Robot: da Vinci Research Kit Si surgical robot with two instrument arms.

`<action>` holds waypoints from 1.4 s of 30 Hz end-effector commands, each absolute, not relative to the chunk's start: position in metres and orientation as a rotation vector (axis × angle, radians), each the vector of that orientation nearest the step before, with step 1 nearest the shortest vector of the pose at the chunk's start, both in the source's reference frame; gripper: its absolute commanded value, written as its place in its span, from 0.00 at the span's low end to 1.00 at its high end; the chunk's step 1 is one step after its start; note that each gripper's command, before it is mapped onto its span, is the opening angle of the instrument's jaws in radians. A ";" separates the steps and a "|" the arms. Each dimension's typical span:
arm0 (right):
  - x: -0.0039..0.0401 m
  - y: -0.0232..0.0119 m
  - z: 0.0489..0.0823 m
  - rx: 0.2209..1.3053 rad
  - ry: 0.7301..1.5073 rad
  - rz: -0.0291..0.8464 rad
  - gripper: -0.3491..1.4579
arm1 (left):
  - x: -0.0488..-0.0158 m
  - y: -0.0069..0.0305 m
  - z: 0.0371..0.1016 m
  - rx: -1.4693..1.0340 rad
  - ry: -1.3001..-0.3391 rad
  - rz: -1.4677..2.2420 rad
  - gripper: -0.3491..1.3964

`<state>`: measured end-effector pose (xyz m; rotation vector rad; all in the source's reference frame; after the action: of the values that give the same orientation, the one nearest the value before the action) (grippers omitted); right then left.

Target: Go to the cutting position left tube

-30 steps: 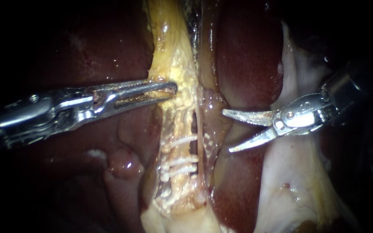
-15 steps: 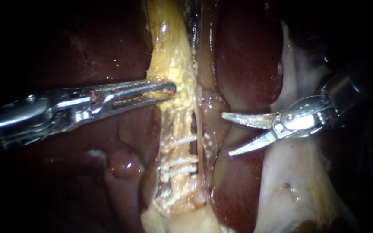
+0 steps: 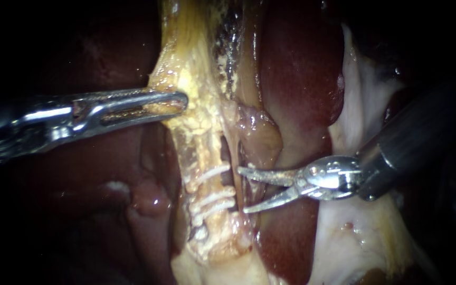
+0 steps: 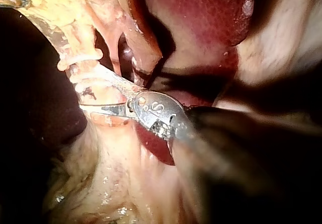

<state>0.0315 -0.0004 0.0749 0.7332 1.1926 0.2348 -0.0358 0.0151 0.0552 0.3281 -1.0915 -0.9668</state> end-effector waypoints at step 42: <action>0.0372 0.0010 0.0793 0.967 1.110 0.091 0.94 | -0.0355 0.0145 0.0538 0.323 -1.096 -0.964 0.00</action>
<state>0.0373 0.0010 0.0793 0.9730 1.1111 0.0821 -0.0354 0.0146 0.0537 0.3214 -1.0958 -0.9635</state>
